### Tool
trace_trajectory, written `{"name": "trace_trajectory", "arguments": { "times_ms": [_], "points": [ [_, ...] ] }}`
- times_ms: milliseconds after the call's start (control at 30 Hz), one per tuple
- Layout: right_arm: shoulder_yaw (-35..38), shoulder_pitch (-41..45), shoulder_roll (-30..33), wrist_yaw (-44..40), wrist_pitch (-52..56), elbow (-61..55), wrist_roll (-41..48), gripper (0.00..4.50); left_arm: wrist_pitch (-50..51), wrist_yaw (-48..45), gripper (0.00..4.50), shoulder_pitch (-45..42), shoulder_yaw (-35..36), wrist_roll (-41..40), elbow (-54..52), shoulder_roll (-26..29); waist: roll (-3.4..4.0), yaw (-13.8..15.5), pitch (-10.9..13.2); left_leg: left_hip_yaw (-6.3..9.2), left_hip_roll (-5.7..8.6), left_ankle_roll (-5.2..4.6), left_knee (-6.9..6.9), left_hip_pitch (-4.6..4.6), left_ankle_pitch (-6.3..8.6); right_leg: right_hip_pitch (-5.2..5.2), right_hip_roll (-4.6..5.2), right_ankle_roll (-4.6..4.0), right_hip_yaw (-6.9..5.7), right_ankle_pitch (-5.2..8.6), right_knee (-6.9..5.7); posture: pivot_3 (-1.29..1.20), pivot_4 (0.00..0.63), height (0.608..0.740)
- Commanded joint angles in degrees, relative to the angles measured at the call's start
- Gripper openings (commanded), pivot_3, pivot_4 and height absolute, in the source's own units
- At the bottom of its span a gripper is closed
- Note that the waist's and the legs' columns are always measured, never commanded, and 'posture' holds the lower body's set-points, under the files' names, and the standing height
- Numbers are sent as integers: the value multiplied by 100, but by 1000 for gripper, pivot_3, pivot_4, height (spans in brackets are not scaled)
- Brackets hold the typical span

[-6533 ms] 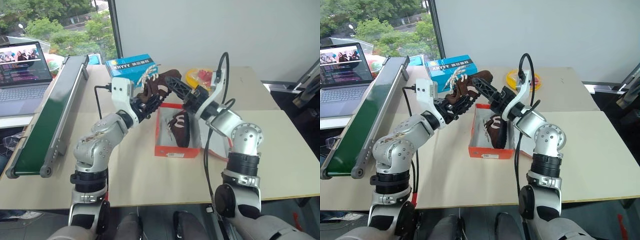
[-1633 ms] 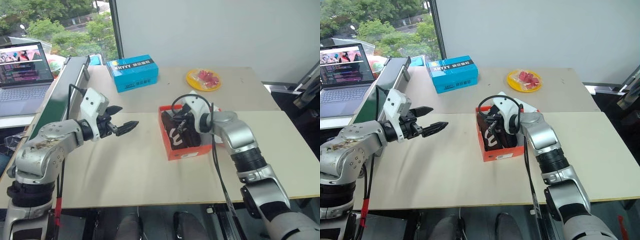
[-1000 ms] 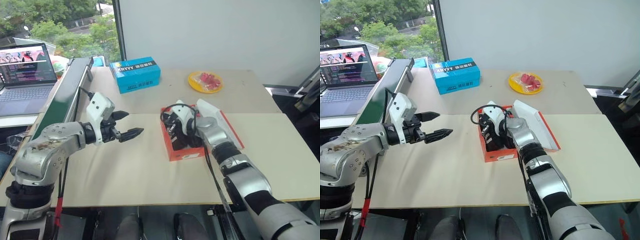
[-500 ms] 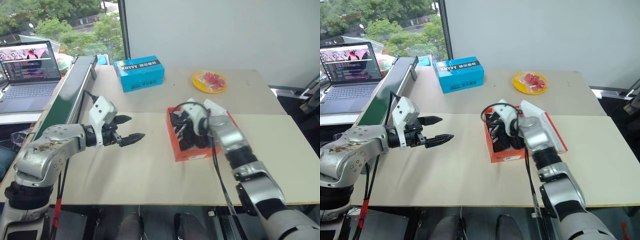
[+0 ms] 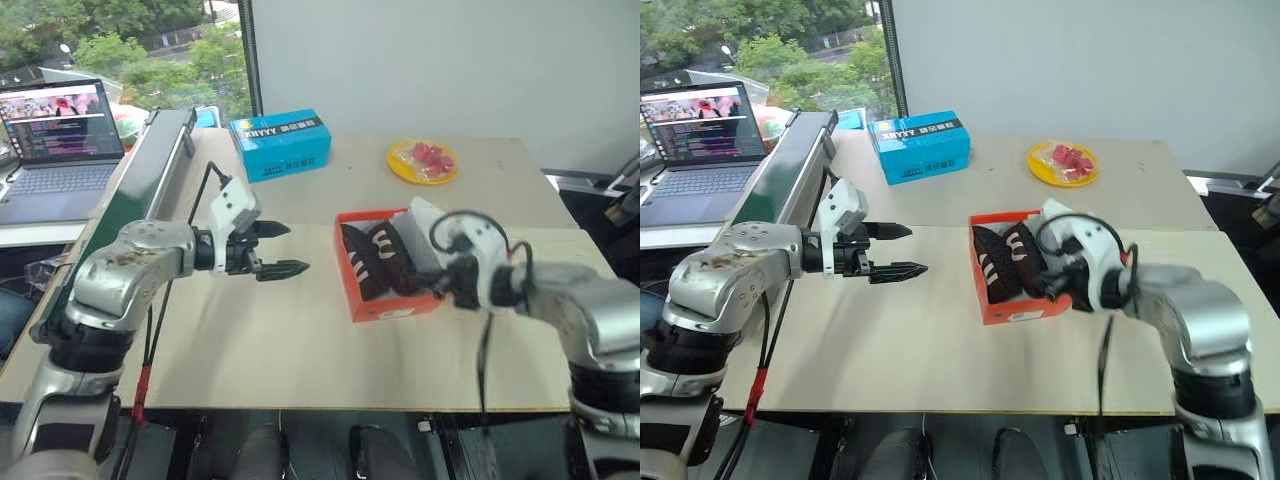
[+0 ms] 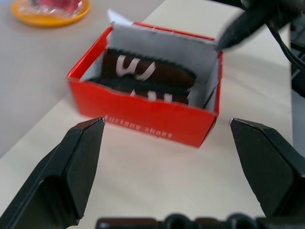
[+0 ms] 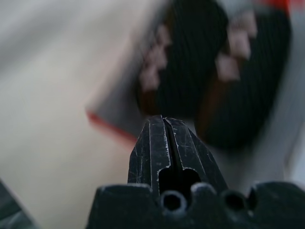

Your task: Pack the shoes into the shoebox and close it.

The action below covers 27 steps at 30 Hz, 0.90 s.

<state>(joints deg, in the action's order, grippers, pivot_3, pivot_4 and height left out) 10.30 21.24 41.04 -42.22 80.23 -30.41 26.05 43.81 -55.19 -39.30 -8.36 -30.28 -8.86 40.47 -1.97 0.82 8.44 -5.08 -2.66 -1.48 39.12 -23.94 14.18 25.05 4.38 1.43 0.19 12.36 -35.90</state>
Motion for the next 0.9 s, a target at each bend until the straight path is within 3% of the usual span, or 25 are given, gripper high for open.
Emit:
{"name": "trace_trajectory", "arguments": {
  "times_ms": [33,167,433,700,900],
  "points": [
    [661,-1245,87,38,150,-760,203,87,-359,-362,4500,-342,-179,210,306,-106,-5,-13,-2,8,-1,0,-1,4,0,-5,-2,2,-4,2,0,0,150,740],
    [1116,-1908,-728,692,-370,-382,-25,87,-545,-579,4500,-612,-334,390,659,-289,-7,-72,-2,12,1,-1,0,16,0,-10,-7,4,19,6,-8,0,150,740],
    [637,-1642,-1604,2352,-3297,2143,-1479,87,-608,-809,4500,-730,-316,640,761,-229,-4,-151,-1,13,5,-2,-8,25,1,-4,-7,13,40,10,-12,0,150,740],
    [737,-738,-2137,2643,-5054,3899,-1464,87,-379,-815,4500,-714,-176,641,545,-43,-5,-200,-1,13,2,-2,-8,37,1,-8,-12,14,53,9,-18,0,150,740],
    [769,-508,-2068,2655,-5868,3607,-1451,87,-287,-820,4500,-749,-154,644,502,42,-3,-177,0,14,2,-3,-12,24,1,2,-12,14,54,10,-16,0,150,740]
  ]
}}
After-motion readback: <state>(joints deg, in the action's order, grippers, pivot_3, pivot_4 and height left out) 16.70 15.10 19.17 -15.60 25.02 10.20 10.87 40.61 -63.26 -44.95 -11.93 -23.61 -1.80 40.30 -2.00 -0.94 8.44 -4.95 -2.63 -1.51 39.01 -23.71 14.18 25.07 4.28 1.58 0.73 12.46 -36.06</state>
